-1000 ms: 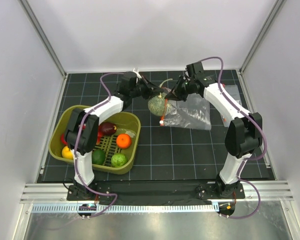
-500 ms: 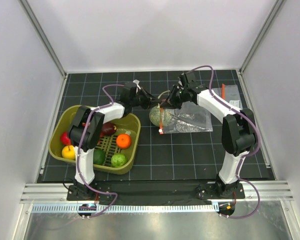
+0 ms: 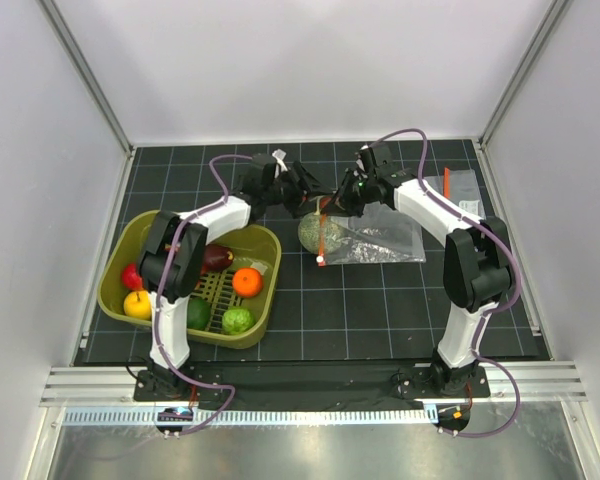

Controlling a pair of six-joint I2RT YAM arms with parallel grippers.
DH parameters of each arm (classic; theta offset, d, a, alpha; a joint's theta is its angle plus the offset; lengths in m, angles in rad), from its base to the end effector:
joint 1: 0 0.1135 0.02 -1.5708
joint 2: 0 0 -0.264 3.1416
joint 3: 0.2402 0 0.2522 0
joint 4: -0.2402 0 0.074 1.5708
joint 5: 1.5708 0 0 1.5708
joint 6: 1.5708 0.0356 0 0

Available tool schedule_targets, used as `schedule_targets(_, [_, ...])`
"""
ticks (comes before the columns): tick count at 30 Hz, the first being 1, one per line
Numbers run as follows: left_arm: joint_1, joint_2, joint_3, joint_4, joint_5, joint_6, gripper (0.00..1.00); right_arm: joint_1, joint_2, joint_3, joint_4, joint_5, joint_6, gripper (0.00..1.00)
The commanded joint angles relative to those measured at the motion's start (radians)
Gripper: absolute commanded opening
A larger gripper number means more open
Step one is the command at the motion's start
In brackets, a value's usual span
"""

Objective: Place the food in the zip-top bag and seal the zipper
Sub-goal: Place the fake fruit in the zipper food storage bag.

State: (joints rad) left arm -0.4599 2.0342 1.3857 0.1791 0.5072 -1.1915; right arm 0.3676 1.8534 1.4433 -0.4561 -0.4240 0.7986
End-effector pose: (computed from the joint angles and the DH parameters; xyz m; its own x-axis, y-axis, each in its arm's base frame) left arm 0.4074 -0.2211 0.2020 -0.8711 -0.4747 -0.1261 -0.0891 0.4053 -0.9098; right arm 0.3784 0.1614 0.2433 -0.9088 0.3497 -0.2274 0.1073 0.7228 0.6827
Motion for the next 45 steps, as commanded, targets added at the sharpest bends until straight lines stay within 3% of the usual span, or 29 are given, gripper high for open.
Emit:
schedule_targets(1, [-0.005,-0.063,0.058,-0.173,0.025,0.113,0.74,0.002,0.021,-0.003,-0.032,0.057,-0.045,0.01])
schedule_targets(13, [0.012,-0.020,0.410,-0.887,-0.111,0.369,0.80,-0.004,0.038,0.011,-0.035,0.056,-0.055,0.01])
schedule_targets(18, [0.013,-0.012,0.428,-1.064,-0.148,0.403,0.71,-0.006,0.052,0.032,-0.039,0.057,-0.058,0.01])
schedule_targets(23, [0.020,0.014,0.365,-1.041,-0.084,0.369,0.49,-0.006,0.056,0.037,-0.036,0.062,-0.052,0.01])
schedule_targets(32, [0.021,0.127,0.378,-0.916,0.071,0.254,0.26,-0.006,0.069,0.034,-0.026,0.059,-0.030,0.01])
schedule_targets(36, [0.004,0.159,0.407,-0.778,0.152,0.168,0.24,-0.004,0.069,0.023,-0.018,0.060,-0.021,0.01])
schedule_targets(40, [-0.006,0.205,0.484,-0.764,0.172,0.153,0.22,-0.006,0.058,0.014,-0.015,0.060,-0.009,0.01])
schedule_targets(45, [-0.008,0.201,0.464,-0.757,0.172,0.165,0.22,-0.007,0.046,0.011,-0.030,0.073,-0.010,0.02])
